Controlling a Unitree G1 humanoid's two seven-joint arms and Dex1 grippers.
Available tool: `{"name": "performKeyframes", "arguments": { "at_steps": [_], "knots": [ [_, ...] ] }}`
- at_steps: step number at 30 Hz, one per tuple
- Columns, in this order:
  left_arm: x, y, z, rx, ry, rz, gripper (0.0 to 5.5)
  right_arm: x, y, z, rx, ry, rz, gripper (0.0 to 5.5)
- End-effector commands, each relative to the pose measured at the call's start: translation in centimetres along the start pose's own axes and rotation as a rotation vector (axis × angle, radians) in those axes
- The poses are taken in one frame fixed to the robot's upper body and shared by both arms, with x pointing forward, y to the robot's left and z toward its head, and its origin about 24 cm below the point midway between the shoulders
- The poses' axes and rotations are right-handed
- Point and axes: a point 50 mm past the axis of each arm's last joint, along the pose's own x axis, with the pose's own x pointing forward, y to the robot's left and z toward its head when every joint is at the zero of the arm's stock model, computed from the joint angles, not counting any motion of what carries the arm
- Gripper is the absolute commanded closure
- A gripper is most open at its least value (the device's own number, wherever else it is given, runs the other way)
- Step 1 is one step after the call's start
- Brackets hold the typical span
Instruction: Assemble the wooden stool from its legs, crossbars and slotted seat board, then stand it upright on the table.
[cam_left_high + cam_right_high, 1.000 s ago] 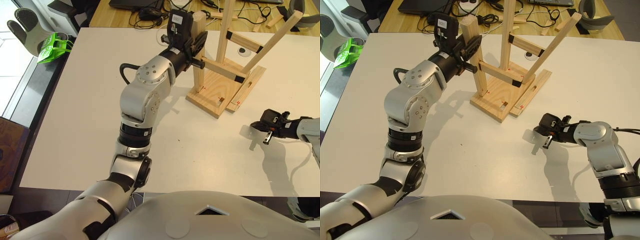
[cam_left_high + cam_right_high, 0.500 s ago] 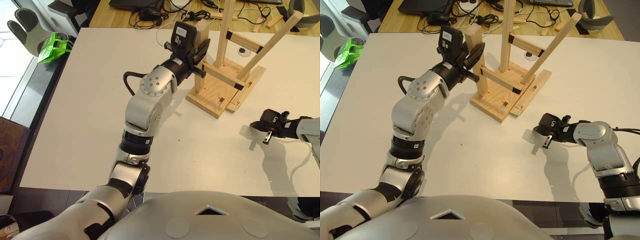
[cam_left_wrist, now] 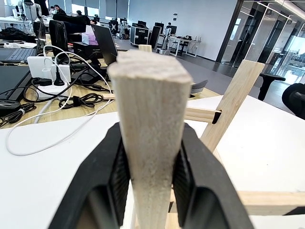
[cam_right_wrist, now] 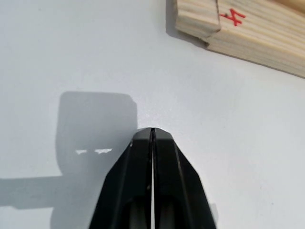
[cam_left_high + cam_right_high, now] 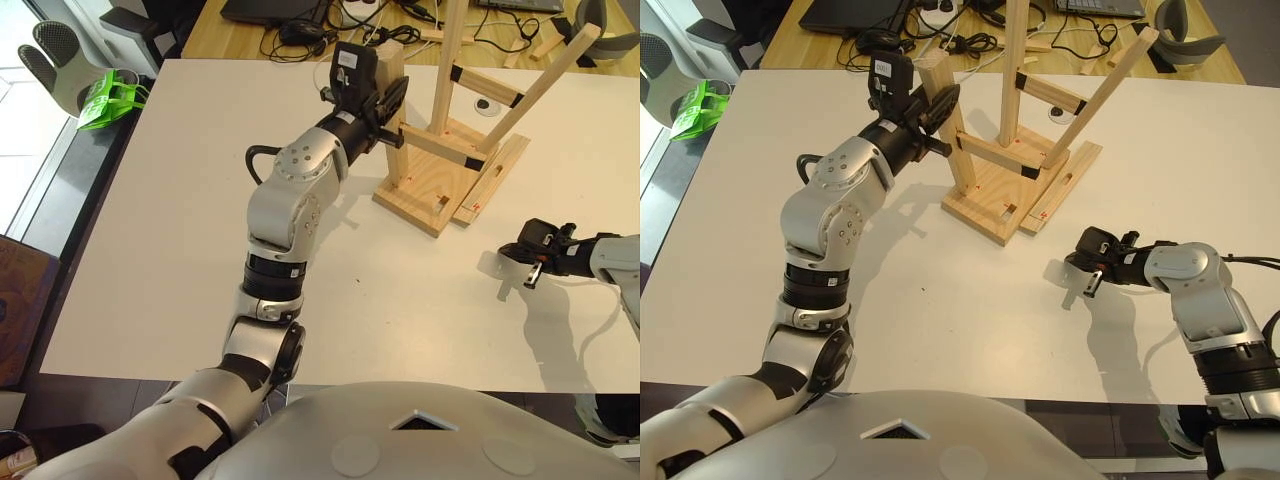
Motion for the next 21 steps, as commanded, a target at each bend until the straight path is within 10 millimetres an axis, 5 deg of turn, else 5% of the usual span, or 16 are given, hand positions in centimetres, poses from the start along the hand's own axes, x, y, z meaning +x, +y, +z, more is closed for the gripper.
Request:
{"name": "performKeyframes", "arguments": {
  "at_steps": [1, 6, 14, 21],
  "knots": [
    [-0.2, -1.1, -1.4, 0.097, 0.077, -0.045, 4.48, 0.7, 0.8, -0.5, 0.022, 0.021, 0.029, 5.5],
    [-0.2, -1.4, -1.6, 0.131, 0.086, -0.06, 4.48, 0.8, 0.8, -0.4, 0.021, 0.017, 0.027, 5.5],
    [0.0, 0.9, -4.6, -0.06, 0.214, 0.046, 4.48, 0.8, 0.8, -0.3, 0.022, 0.015, 0.025, 5.5],
    [-0.1, 0.1, -5.5, -0.084, 0.25, 0.013, 4.48, 0.8, 0.9, -0.3, 0.022, 0.015, 0.026, 5.5]
  ]
}}
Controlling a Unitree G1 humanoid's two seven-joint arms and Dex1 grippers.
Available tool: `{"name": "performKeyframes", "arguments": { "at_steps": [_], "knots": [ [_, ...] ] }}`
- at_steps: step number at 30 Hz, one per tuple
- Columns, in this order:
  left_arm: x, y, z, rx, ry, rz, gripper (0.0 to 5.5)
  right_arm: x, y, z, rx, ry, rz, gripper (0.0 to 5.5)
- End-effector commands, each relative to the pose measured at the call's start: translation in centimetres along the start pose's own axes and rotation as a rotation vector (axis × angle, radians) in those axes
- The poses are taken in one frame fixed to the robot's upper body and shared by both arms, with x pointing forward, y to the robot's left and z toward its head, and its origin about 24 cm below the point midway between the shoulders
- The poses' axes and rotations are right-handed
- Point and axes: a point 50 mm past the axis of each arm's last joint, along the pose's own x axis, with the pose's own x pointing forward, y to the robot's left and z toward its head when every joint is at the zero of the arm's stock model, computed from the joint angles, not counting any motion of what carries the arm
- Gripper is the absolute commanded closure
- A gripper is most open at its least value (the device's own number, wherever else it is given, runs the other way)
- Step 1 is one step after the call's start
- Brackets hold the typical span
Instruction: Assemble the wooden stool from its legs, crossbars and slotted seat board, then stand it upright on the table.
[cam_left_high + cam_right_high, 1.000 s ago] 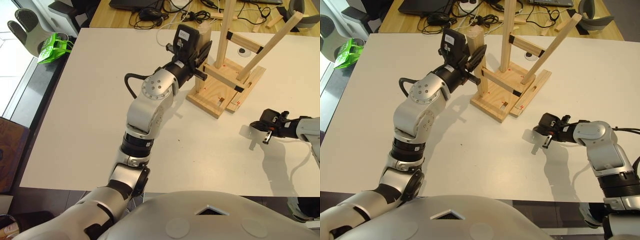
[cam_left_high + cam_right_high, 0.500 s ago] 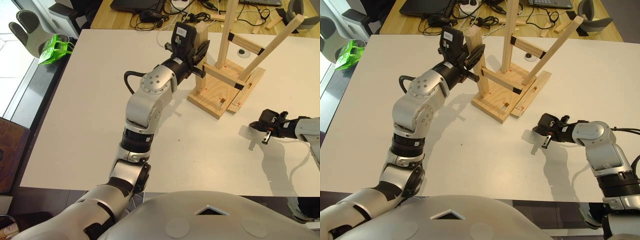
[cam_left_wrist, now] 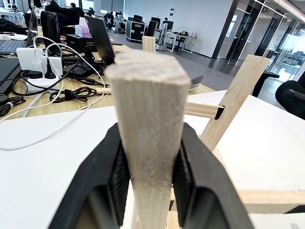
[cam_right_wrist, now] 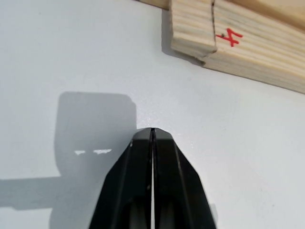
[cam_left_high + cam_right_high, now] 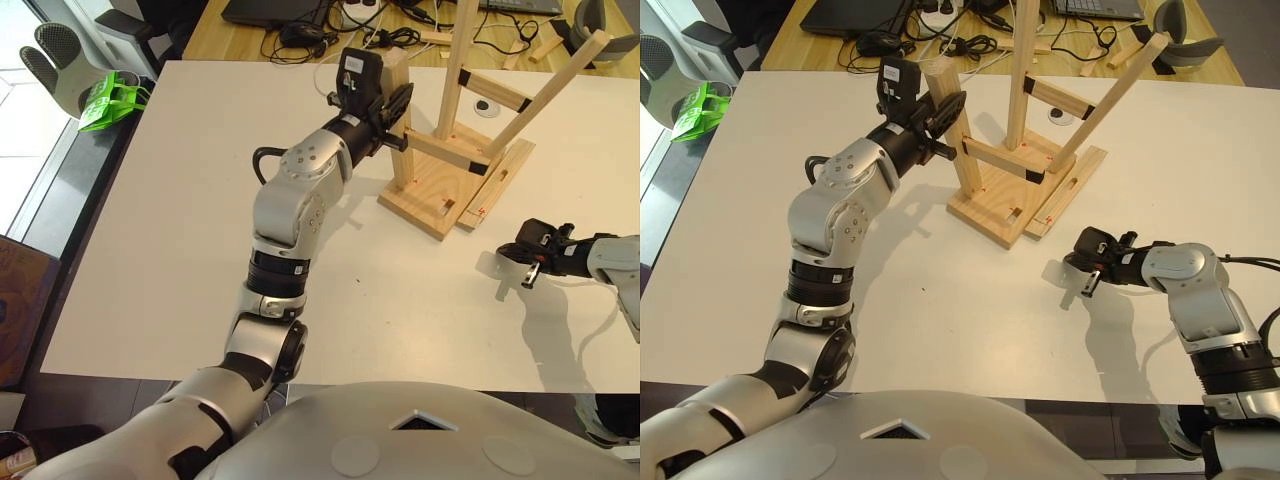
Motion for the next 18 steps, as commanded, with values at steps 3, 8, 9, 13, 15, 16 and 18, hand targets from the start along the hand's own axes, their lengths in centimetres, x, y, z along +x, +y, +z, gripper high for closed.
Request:
{"name": "performKeyframes", "arguments": {
  "at_steps": [3, 8, 9, 13, 15, 16, 18],
  "knots": [
    [-0.6, -0.1, -4.67, -0.029, 0.215, 0.012, 4.48, 0.55, 0.79, -0.38, 0.017, 0.013, 0.029, 5.5],
    [-0.55, -0.16, -4.68, -0.002, 0.195, 0.013, 4.48, 0.59, 0.77, -0.33, 0.017, 0.012, 0.027, 5.5],
    [-0.58, -0.2, -4.57, 0.021, 0.187, 0.011, 4.48, 0.59, 0.77, -0.34, 0.017, 0.012, 0.026, 5.5],
    [-1.0, -0.41, -4.31, 0.119, 0.145, 0.001, 4.48, 0.61, 0.77, -0.34, 0.019, 0.011, 0.025, 5.5],
    [-1.14, -0.5, -4.28, 0.15, 0.135, -0.008, 4.48, 0.62, 0.79, -0.35, 0.019, 0.011, 0.025, 5.5],
    [-1.18, -0.53, -4.31, 0.157, 0.135, -0.012, 4.48, 0.62, 0.79, -0.35, 0.02, 0.01, 0.025, 5.5],
    [-1.14, -0.46, -4.69, 0.118, 0.153, 0.002, 4.48, 0.64, 0.79, -0.35, 0.02, 0.01, 0.024, 5.5]
  ]
}}
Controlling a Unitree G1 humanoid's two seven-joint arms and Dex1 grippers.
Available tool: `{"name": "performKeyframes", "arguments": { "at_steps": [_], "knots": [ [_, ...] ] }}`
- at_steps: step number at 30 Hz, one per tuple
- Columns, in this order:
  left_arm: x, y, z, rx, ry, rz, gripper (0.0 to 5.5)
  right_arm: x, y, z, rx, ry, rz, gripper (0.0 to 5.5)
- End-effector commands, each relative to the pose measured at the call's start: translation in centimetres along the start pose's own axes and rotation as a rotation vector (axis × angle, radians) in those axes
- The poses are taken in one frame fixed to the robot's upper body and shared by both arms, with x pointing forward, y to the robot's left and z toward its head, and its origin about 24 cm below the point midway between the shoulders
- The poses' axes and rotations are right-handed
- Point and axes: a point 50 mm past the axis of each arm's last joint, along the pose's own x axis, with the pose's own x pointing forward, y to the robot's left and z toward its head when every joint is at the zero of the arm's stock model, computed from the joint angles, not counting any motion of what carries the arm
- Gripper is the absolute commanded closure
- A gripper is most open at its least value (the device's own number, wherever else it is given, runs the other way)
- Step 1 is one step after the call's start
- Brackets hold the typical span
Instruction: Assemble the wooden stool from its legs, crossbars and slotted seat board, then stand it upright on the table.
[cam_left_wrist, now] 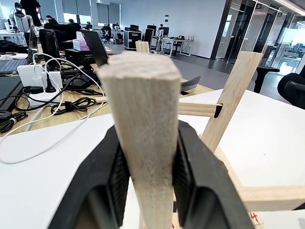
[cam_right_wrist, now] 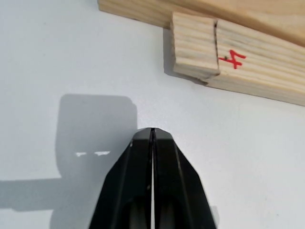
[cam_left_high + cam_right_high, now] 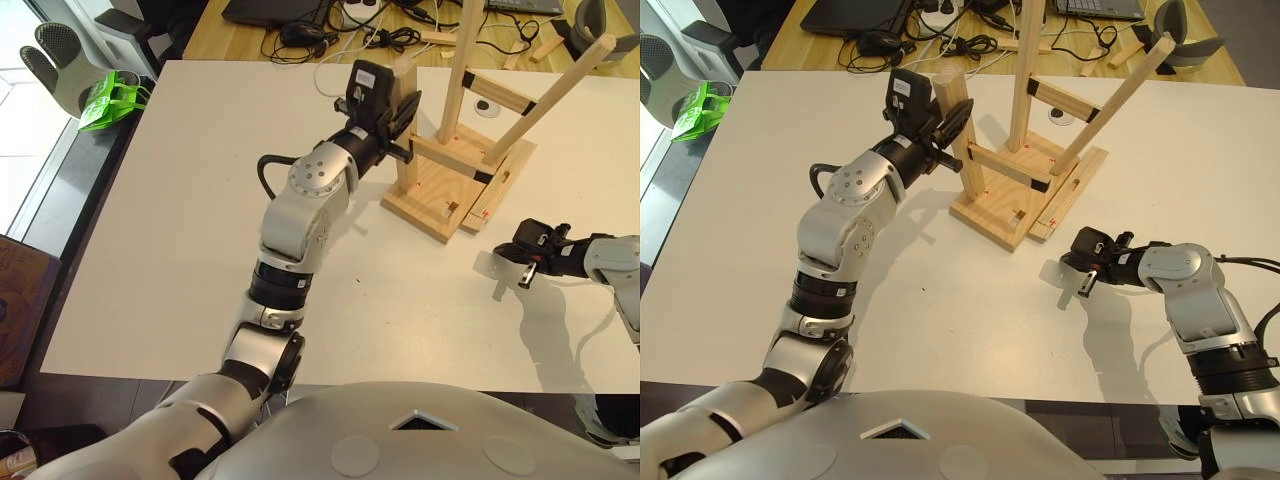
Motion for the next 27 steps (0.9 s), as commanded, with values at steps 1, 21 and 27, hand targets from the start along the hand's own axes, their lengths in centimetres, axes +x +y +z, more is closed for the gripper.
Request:
{"name": "performKeyframes", "arguments": {
  "at_steps": [1, 21, 27],
  "knots": [
    [-0.6, 0.4, -4.3, -0.017, 0.214, 0.03, 4.47, 0.4, 0.6, -0.6, 0.02, 0.025, 0.021, 5.5],
    [0.3, -0.3, 1.9, -0.062, -0.165, 0.019, 2.77, 0.9, 1.1, -0.8, 0.015, 0.029, 0.035, 5.5],
    [0.2, 0.2, 8.0, 0.123, -0.39, 0.024, 2.38, 1.1, 1.2, -1.0, 0.015, 0.026, 0.036, 5.5]
  ]
}}
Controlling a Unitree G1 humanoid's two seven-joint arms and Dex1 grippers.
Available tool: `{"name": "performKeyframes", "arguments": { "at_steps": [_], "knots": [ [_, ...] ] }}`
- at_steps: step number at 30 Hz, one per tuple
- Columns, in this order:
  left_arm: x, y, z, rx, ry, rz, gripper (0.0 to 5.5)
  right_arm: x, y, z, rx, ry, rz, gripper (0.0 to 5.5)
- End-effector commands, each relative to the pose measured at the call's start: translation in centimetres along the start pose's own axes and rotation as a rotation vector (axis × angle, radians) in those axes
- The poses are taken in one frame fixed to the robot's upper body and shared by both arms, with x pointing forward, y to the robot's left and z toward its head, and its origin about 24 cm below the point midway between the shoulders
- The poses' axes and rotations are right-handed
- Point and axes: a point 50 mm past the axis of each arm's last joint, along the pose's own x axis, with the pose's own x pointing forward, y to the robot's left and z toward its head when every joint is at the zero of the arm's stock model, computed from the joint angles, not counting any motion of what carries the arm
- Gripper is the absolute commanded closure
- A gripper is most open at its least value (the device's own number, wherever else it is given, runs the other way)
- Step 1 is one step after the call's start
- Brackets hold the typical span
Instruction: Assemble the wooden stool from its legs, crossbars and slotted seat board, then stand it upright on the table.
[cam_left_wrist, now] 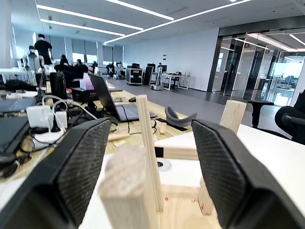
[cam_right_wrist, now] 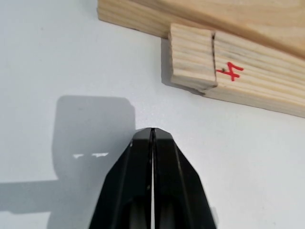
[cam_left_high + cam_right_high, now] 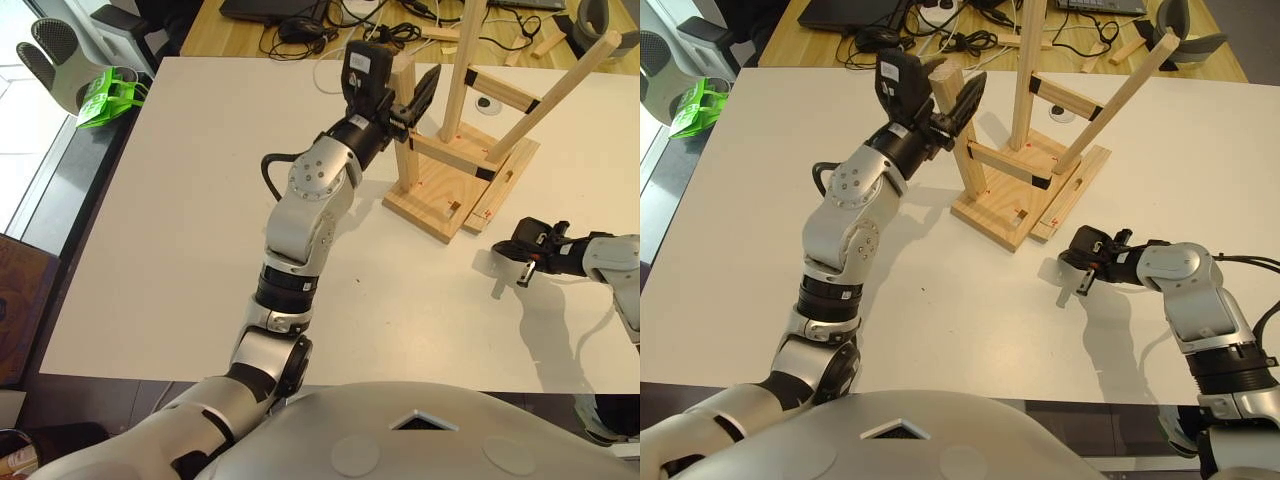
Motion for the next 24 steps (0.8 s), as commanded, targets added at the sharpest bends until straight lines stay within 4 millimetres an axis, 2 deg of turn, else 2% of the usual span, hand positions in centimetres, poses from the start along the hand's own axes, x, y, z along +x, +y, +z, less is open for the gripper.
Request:
{"name": "performKeyframes", "arguments": {
  "at_steps": [1, 4, 6, 8, 9, 13, 16, 19, 24],
  "knots": [
    [2.0, 1.5, 5.1, 0.126, -0.153, 0.025, 2.38, 1.0, 1.2, -1.2, 0.036, 0.044, 0.046, 5.5],
    [4.3, 3.6, 8.5, 0.212, -0.198, 0.047, 2.38, 1.1, 1.2, -1.3, 0.035, 0.043, 0.045, 5.5],
    [5.9, 4.6, 8.5, 0.248, -0.115, 0.036, 2.38, 1.2, 1.1, -1.3, 0.033, 0.042, 0.043, 5.5],
    [6.5, 5.0, 6.5, 0.252, 0.0, 0.012, 2.38, 1.4, 1.1, -1.2, 0.03, 0.039, 0.043, 5.5],
    [6.5, 4.9, 4.9, 0.239, 0.073, -0.015, 2.38, 1.4, 1.1, -1.2, 0.029, 0.038, 0.042, 5.5],
    [4.6, 2.6, -0.8, 0.205, 0.276, -0.144, 2.38, 1.4, 1.1, -1.3, 0.034, 0.035, 0.039, 5.5],
    [3.6, 1.3, -3.0, 0.19, 0.33, -0.165, 2.38, 1.4, 1.2, -1.3, 0.035, 0.036, 0.04, 5.5],
    [3.7, 1.0, -2.4, 0.186, 0.31, -0.155, 2.38, 1.4, 1.2, -1.3, 0.032, 0.037, 0.04, 5.5],
    [4.7, 1.6, 0.9, 0.181, 0.221, -0.115, 2.38, 1.5, 1.2, -1.3, 0.033, 0.038, 0.039, 5.5]
  ]
}}
